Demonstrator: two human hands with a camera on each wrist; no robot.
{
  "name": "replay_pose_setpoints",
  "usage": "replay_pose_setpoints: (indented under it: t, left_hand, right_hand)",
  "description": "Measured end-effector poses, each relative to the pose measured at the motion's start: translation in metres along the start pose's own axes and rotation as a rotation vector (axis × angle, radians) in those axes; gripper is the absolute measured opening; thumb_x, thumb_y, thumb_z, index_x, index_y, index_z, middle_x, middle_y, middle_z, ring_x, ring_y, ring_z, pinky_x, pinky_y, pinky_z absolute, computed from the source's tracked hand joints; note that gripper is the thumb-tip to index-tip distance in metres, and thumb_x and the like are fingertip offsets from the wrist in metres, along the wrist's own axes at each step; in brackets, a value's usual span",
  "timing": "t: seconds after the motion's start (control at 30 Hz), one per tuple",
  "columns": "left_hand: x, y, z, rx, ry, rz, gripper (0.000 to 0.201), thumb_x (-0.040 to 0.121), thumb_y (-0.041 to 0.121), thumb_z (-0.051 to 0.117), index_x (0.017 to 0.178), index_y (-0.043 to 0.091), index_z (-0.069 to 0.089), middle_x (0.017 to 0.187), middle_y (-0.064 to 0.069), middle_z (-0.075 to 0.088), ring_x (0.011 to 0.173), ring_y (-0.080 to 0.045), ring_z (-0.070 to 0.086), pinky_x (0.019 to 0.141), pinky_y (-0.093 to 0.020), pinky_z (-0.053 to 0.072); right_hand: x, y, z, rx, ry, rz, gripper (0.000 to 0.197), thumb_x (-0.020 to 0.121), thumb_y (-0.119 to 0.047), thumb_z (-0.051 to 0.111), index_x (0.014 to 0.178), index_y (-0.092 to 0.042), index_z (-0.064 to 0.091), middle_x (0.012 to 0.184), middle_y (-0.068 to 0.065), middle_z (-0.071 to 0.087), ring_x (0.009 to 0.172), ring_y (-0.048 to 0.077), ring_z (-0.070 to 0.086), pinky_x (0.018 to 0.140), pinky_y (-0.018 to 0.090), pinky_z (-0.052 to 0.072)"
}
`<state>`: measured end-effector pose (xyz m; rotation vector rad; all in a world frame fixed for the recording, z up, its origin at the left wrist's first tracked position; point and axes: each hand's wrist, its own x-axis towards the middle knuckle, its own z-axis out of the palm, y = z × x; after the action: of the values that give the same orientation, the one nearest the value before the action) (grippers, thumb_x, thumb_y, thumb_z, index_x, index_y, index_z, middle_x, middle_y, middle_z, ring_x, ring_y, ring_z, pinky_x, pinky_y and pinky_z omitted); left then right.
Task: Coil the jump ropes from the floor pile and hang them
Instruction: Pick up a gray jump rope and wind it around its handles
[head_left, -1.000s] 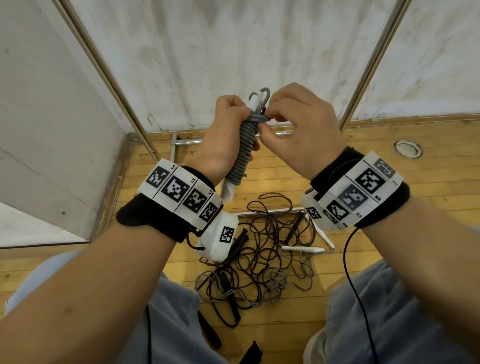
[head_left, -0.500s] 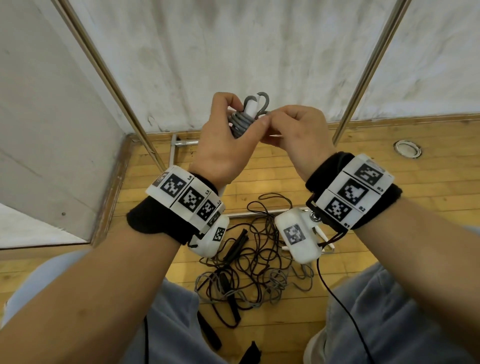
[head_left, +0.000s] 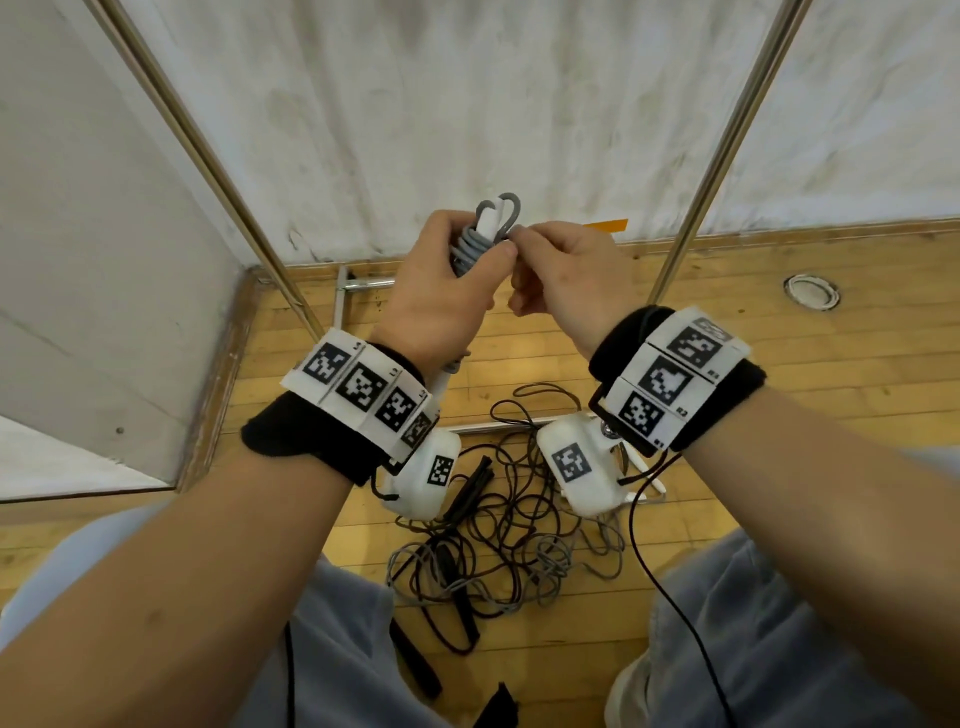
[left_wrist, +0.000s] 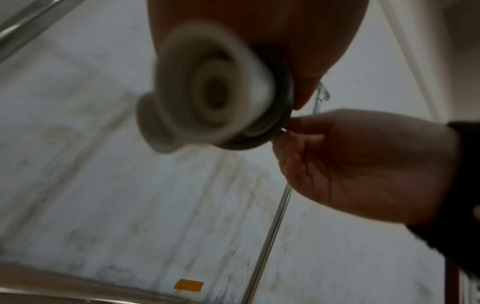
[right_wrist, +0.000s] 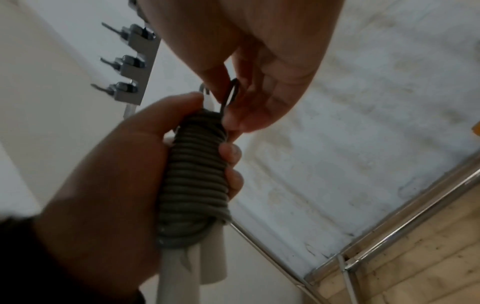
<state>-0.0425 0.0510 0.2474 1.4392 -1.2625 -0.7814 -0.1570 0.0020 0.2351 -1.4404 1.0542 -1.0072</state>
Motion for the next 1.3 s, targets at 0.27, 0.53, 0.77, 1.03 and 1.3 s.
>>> replay_pose_setpoints:
  t: [0.27,0.53,0.77,1.03,1.3]
  left_hand:
    - [-0.003,0.005,-0.002,-0.028,0.017,0.041,0.008,0.091,0.028,0.060,0.094,0.022,0.056,0.077,0.001,0.063,0.055,-0.006,0.059,0.051,-0.023,0.048]
    - [0.000,0.001,-0.009,-0.089,-0.050,-0.011,0.022,0.094,0.036,0.056,0.089,0.014,0.057,0.076,0.001,0.070,0.061,-0.015,0.067,0.044,-0.029,0.049]
    - [0.000,-0.004,-0.008,-0.101,-0.110,-0.038,0.009,0.098,0.027,0.051,0.104,0.023,0.047,0.086,-0.002,0.058,0.066,-0.013,0.059,0.049,-0.026,0.049]
    - [-0.001,-0.004,-0.008,-0.039,0.005,-0.005,0.021,0.083,0.029,0.068,0.086,0.008,0.068,0.060,-0.002,0.068,0.053,-0.012,0.064,0.051,-0.028,0.053]
    - [0.001,-0.002,-0.009,-0.126,-0.086,-0.065,0.022,0.082,0.032,0.066,0.081,0.011,0.067,0.069,-0.002,0.071,0.060,-0.019,0.068,0.061,-0.035,0.056]
  right_hand:
    - [0.006,-0.007,-0.008,0.257,-0.001,0.138,0.020,0.095,-0.016,0.054,0.083,-0.002,0.063,0.048,-0.004,0.050,0.040,0.011,0.043,0.041,0.021,0.039]
    - [0.007,-0.011,-0.014,0.279,0.005,0.144,0.024,0.095,-0.018,0.054,0.076,-0.005,0.061,0.057,0.004,0.055,0.047,0.015,0.053,0.050,0.026,0.048]
    - [0.000,-0.015,-0.001,0.197,0.067,0.039,0.021,0.095,-0.017,0.054,0.078,-0.008,0.061,0.062,0.005,0.058,0.051,0.015,0.059,0.056,0.027,0.052]
    - [0.004,-0.012,-0.010,0.196,0.109,0.053,0.022,0.095,-0.013,0.055,0.076,-0.007,0.064,0.059,0.004,0.062,0.046,0.010,0.056,0.047,0.022,0.048]
    - [0.007,-0.017,-0.018,0.188,0.077,0.051,0.021,0.094,-0.014,0.055,0.078,-0.005,0.064,0.061,0.005,0.060,0.046,0.013,0.057,0.047,0.023,0.048]
